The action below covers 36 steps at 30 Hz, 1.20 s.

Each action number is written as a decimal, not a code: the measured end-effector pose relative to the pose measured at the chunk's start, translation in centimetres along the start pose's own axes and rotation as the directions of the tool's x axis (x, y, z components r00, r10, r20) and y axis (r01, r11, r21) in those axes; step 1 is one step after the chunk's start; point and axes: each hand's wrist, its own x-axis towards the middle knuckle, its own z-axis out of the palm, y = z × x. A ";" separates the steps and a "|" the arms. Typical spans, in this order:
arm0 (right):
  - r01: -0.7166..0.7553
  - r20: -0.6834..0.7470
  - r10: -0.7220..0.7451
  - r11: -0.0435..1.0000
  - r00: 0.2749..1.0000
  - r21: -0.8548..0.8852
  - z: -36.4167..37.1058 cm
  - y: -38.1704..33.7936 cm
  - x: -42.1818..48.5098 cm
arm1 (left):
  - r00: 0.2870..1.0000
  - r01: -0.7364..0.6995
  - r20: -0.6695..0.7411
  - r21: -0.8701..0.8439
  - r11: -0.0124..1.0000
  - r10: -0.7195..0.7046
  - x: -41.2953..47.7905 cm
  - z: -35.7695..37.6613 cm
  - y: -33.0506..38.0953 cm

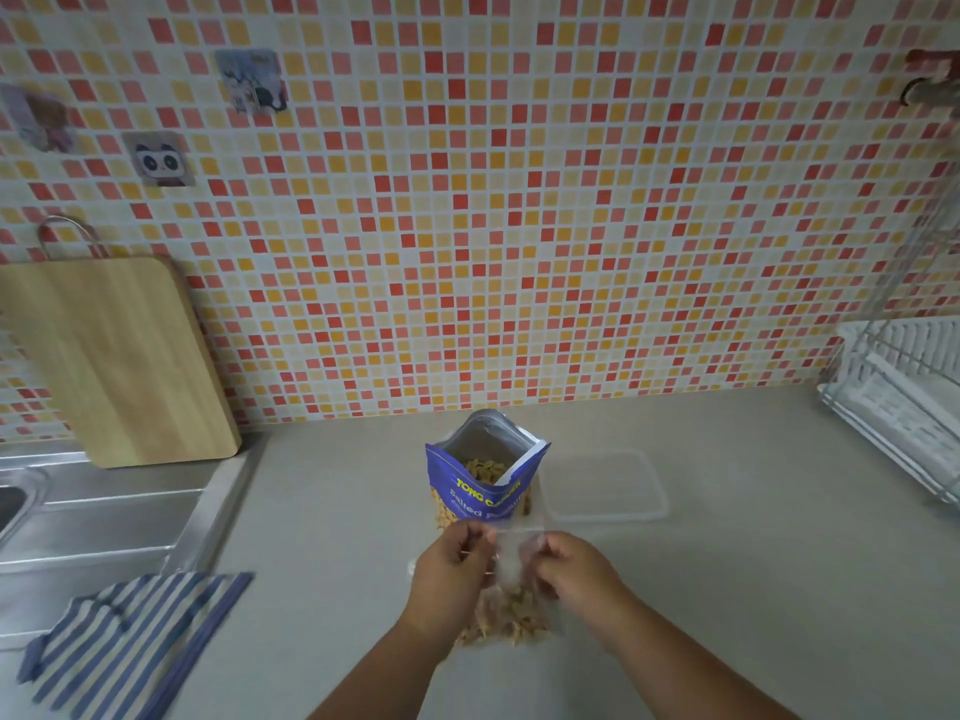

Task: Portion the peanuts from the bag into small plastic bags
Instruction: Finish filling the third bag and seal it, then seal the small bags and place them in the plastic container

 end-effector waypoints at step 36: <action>0.220 0.180 -0.135 0.390 0.974 -0.894 -10.4 -1.8 8.0 | 0.903 -0.417 0.252 0.707 0.572 0.347 1.8 5.7 -2.9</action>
